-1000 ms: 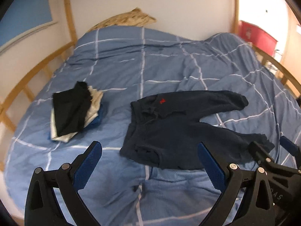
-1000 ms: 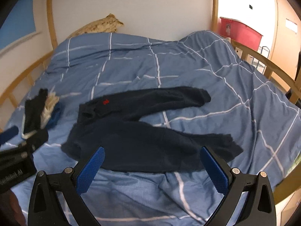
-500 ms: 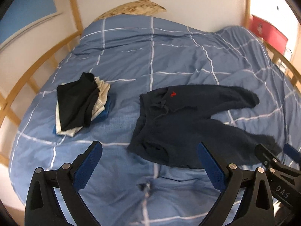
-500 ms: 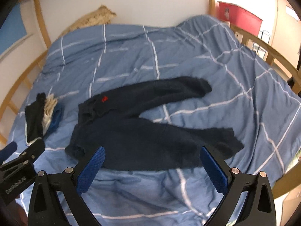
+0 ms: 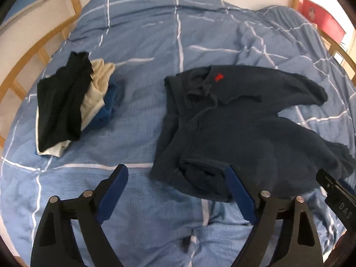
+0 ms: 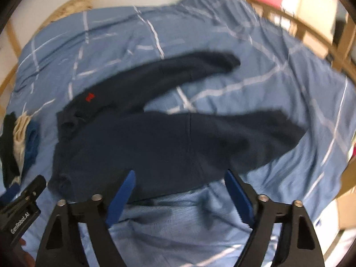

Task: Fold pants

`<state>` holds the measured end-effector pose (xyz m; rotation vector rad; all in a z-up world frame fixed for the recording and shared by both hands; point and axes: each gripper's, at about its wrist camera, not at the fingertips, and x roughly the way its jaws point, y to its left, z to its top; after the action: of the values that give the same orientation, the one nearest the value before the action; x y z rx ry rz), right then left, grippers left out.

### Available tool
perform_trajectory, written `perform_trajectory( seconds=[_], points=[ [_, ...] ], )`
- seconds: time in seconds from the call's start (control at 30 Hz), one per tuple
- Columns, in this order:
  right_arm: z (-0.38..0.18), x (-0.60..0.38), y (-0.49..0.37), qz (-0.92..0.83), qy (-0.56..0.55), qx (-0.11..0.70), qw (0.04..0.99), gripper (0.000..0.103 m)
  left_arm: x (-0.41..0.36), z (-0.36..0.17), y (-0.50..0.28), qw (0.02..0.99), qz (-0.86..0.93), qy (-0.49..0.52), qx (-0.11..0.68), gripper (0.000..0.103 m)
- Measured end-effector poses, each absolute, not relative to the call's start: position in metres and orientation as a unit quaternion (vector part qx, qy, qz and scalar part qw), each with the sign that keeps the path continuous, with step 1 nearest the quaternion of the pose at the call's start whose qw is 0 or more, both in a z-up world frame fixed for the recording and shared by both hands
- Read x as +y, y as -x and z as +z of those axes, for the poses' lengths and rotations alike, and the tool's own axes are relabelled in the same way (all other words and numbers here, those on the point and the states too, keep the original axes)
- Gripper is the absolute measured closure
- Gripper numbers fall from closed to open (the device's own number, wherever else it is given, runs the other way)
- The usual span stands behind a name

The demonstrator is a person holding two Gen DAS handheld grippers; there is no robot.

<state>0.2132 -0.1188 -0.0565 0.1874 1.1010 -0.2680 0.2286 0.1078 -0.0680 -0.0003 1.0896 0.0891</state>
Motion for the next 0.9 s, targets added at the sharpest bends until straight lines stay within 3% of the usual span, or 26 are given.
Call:
perform_trajectory(
  seconds=[0.1,0.37,0.53,0.6,0.67,0.77,0.9],
  points=[
    [-0.079,-0.127,-0.217,-0.142,-0.112,0.533,0.826,0.029,0.115,-0.087,-0.236,0.839,0.043,0.026,0.542,0.026],
    [-0.113,-0.143,-0.223,-0.163,-0.165,0.564,0.793,0.039,0.129,-0.126,-0.246,0.795,0.064,0.101,0.595,0.032],
    [-0.128,-0.153,-0.226,-0.166,-0.190,0.575,0.778,0.041,0.142,-0.140,-0.248,0.770,0.065,0.166,0.613,0.046],
    [-0.129,-0.156,-0.229,-0.165,-0.197,0.575,0.777,0.047,0.144,-0.140,-0.248,0.764,0.072,0.174,0.618,0.060],
    [-0.129,-0.155,-0.233,-0.157,-0.189,0.578,0.778,0.066,0.143,-0.138,-0.246,0.762,0.068,0.175,0.619,0.073],
    [-0.121,-0.155,-0.236,-0.154,-0.179,0.579,0.781,0.087,0.140,-0.130,-0.244,0.763,0.070,0.161,0.622,0.081],
    [-0.104,-0.162,-0.237,-0.143,-0.179,0.579,0.782,0.092,0.136,-0.113,-0.246,0.767,0.074,0.149,0.620,0.085]
  ],
)
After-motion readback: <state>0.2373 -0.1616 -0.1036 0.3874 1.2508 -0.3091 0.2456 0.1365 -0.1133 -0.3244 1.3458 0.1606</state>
